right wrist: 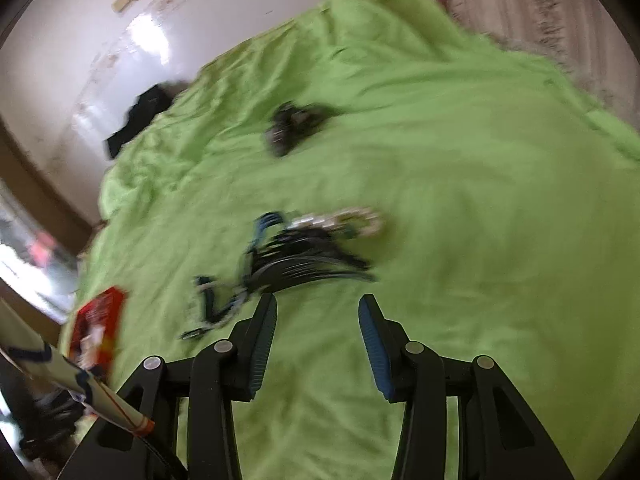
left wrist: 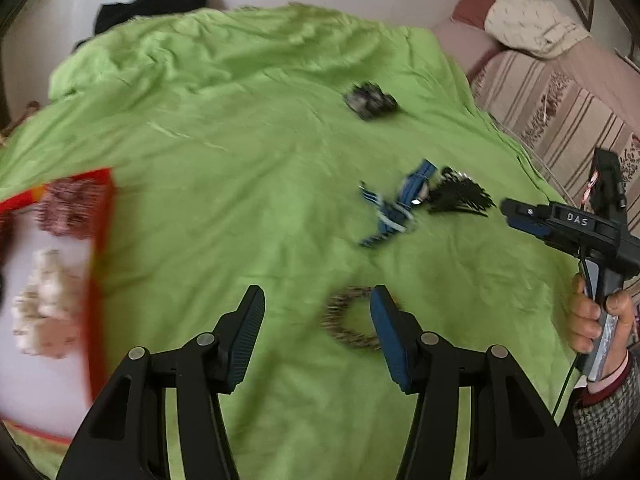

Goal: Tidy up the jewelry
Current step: 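Move both tools back to the leopard scrunchie and blue strap, then grasp the blue striped strap with the right tool while the left tool grasps the leopard scrunchie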

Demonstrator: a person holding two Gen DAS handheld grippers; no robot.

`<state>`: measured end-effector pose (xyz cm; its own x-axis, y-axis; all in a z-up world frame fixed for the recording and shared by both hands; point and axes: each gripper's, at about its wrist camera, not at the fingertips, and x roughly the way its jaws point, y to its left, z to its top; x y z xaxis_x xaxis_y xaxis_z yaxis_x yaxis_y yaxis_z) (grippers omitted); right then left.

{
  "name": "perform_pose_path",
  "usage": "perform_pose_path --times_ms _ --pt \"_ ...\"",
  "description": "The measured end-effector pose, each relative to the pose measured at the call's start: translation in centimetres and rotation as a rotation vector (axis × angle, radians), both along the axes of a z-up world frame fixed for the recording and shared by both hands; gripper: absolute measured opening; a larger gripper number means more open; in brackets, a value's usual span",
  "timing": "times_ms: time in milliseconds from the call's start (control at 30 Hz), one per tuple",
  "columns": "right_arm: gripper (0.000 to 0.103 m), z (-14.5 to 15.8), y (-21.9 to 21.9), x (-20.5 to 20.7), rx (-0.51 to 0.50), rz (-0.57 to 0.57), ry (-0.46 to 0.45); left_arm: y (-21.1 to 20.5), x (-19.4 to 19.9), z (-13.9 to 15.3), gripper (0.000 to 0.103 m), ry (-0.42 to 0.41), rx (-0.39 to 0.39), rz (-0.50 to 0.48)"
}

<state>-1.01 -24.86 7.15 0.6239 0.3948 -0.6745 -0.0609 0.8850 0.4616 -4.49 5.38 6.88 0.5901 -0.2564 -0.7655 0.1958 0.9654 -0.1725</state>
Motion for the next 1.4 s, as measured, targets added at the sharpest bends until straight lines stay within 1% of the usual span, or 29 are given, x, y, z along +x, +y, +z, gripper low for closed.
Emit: perform_pose_path --times_ms 100,167,267,333,433,533,633,667,700,800,867,967,1067,1167,1267,1400 --pt "0.047 0.1 2.6 0.3 -0.007 0.085 0.0 -1.0 0.8 -1.6 0.054 0.049 -0.02 -0.005" --pt "0.047 0.1 3.1 0.4 -0.013 0.091 0.0 -1.3 1.3 -2.4 0.054 0.068 -0.013 -0.002" --pt "0.047 0.1 1.9 0.9 0.003 0.049 -0.006 -1.3 1.8 -3.4 0.051 0.104 -0.023 -0.006" --pt "0.047 0.0 0.1 1.3 0.017 -0.014 -0.006 -1.3 2.2 -4.1 0.044 0.129 -0.036 -0.01" --pt "0.047 -0.3 -3.0 2.0 0.049 -0.111 0.0 -1.2 2.5 -4.5 0.04 0.138 -0.043 -0.01" --pt "0.047 -0.6 -4.5 2.6 0.074 -0.148 0.004 -1.0 2.7 -4.7 0.04 0.143 -0.065 -0.007" --pt "0.047 -1.1 -4.8 3.3 0.133 -0.131 0.021 -1.0 3.0 -4.9 0.04 0.147 -0.072 -0.003" --pt "0.047 -1.2 -4.5 3.4 0.156 -0.109 0.023 -1.1 3.0 -4.9 0.04 0.144 -0.071 -0.002" --pt "0.047 -1.1 -4.2 3.5 0.155 -0.096 0.021 -1.1 3.1 -5.0 0.04 0.141 -0.069 -0.001" --pt "0.047 -0.9 -3.3 3.8 0.096 -0.085 0.009 -1.3 3.0 -5.2 0.04 0.13 -0.062 0.002" --pt "0.047 -0.9 -3.0 3.9 0.082 -0.084 0.007 -1.4 3.0 -5.3 0.04 0.121 -0.055 0.002" --pt "0.047 -0.4 -2.3 4.7 0.095 -0.056 -0.004 -1.6 3.0 -5.4 0.04 0.108 -0.046 0.007" --pt "0.047 0.6 -0.8 6.0 0.155 0.013 -0.019 -2.0 2.9 -5.6 0.04 0.083 -0.023 0.014" --pt "0.048 1.0 1.3 7.4 0.173 0.084 -0.004 -2.6 2.7 -5.6 0.041 0.055 0.018 0.014" --pt "0.048 0.6 3.5 8.8 0.125 0.11 0.04 -2.7 2.7 -5.7 0.041 0.048 0.03 0.014" --pt "0.048 -0.8 5.7 10.4 0.022 0.088 0.092 -2.2 2.9 -5.8 0.042 0.052 -0.001 0.014"
